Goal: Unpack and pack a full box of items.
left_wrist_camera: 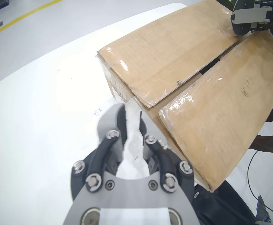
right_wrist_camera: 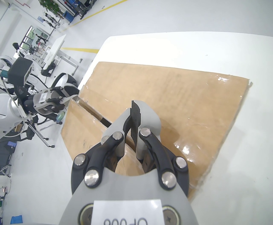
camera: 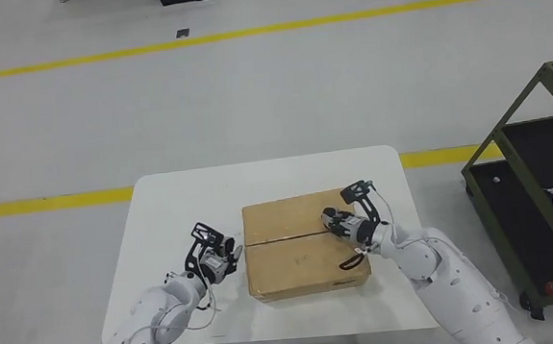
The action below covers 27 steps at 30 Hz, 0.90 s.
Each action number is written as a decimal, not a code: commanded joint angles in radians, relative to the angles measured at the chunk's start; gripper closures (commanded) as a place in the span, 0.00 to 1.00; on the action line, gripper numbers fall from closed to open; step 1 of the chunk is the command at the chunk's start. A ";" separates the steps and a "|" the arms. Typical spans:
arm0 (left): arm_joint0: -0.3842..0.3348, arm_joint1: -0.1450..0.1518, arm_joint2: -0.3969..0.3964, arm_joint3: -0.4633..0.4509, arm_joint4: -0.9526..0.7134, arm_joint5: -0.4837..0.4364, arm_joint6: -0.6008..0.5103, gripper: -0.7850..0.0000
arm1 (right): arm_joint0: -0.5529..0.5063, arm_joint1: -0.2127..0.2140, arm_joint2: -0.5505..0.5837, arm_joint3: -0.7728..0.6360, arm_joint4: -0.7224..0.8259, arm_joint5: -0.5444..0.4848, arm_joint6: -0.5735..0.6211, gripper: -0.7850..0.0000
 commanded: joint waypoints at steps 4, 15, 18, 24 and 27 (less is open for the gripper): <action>0.082 0.017 -0.087 -0.054 -0.009 -0.013 0.010 0.00 | 0.014 -0.003 -0.009 0.019 0.000 -0.003 0.004 1.00; 0.146 0.028 -0.133 -0.064 -0.004 -0.046 0.004 0.00 | 0.032 -0.006 -0.019 0.039 0.003 -0.009 0.021 1.00; 0.146 0.028 -0.133 -0.064 -0.004 -0.046 0.004 0.00 | 0.035 -0.006 -0.017 0.042 0.006 -0.008 0.024 1.00; 0.147 0.026 -0.139 -0.053 -0.014 -0.031 0.015 0.00 | 0.042 -0.006 -0.019 0.041 0.005 -0.017 0.037 1.00; 0.133 0.024 -0.135 -0.027 0.050 0.008 0.037 0.00 | 0.046 -0.007 -0.024 0.048 0.006 -0.020 0.039 1.00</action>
